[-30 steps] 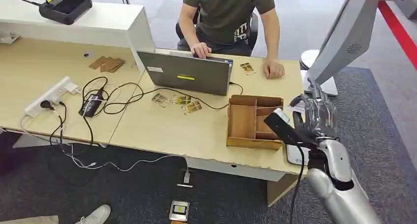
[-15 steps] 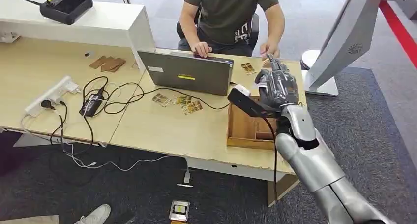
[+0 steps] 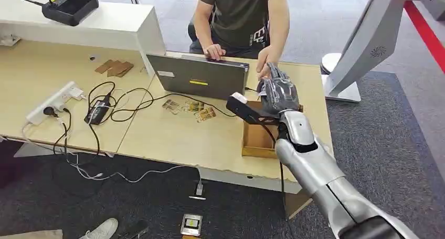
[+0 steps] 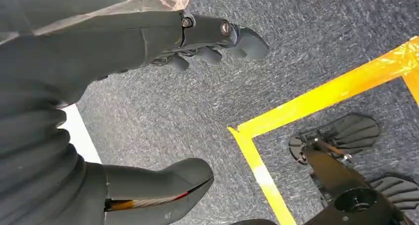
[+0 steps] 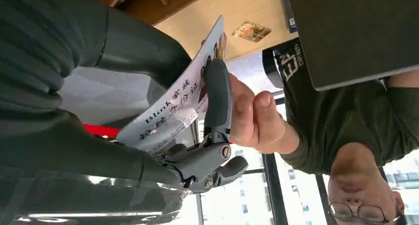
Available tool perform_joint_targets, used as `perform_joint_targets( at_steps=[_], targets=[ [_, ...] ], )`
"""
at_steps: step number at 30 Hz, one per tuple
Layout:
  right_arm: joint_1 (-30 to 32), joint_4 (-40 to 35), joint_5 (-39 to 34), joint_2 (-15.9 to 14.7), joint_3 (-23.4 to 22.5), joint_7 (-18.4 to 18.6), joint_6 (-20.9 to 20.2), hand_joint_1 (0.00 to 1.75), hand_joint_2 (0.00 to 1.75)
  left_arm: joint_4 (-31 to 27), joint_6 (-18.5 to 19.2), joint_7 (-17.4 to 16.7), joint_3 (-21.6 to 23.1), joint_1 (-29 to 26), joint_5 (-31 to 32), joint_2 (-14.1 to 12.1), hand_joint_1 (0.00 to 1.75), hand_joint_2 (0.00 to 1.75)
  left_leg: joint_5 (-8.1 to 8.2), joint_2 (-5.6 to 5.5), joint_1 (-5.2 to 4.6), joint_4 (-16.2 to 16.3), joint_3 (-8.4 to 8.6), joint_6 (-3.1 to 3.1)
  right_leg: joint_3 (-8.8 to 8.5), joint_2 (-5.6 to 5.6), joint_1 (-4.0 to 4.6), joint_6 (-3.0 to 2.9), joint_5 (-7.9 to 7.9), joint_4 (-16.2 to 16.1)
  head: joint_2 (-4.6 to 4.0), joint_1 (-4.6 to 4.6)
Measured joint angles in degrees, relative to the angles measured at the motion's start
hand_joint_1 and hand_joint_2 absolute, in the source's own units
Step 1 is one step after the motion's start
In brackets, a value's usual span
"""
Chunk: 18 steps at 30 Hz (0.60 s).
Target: Pass the card to the sensor for recognition and then transmit it.
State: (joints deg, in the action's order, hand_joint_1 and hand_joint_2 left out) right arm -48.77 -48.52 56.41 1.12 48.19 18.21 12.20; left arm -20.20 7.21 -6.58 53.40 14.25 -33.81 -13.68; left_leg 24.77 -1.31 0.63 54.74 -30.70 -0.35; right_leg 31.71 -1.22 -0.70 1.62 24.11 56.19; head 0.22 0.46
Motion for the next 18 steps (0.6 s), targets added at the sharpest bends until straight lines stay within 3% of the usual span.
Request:
perform_joint_targets(
  at_steps=[5,6,7,18],
  targets=[
    [-0.39,2.19,1.16,1.44,0.44,0.0,0.04,1.75,1.75,0.48,-1.18,0.0,-0.02,0.06,-0.15,0.7,0.0,1.75,0.0,0.0,0.0,0.0,0.0,0.0,0.02,0.0,0.0,0.0,0.0,0.0,0.0,0.02],
    [-0.53,2.67,1.47,1.79,0.5,-0.13,0.07,0.17,1.75,0.61,-1.46,0.0,-0.04,0.05,-0.2,0.98,0.0,1.75,0.0,0.01,0.0,0.0,0.0,0.0,0.02,-0.01,0.0,0.0,0.0,0.0,0.0,0.0],
    [-0.63,3.15,1.77,2.21,0.55,-0.2,0.07,0.0,1.75,0.72,-1.73,0.0,-0.04,0.06,-0.31,1.22,0.0,1.75,0.0,0.02,0.0,0.0,0.0,0.0,0.02,-0.01,0.0,0.0,0.0,0.0,0.0,-0.02],
    [-0.78,4.77,4.46,5.11,1.0,0.04,4.85,0.0,1.75,1.57,-3.28,0.57,-1.03,-0.39,-0.72,2.8,0.0,1.75,0.0,0.01,0.0,0.0,0.0,0.0,0.02,-0.01,0.0,0.0,0.0,0.0,0.0,0.0]
  ],
)
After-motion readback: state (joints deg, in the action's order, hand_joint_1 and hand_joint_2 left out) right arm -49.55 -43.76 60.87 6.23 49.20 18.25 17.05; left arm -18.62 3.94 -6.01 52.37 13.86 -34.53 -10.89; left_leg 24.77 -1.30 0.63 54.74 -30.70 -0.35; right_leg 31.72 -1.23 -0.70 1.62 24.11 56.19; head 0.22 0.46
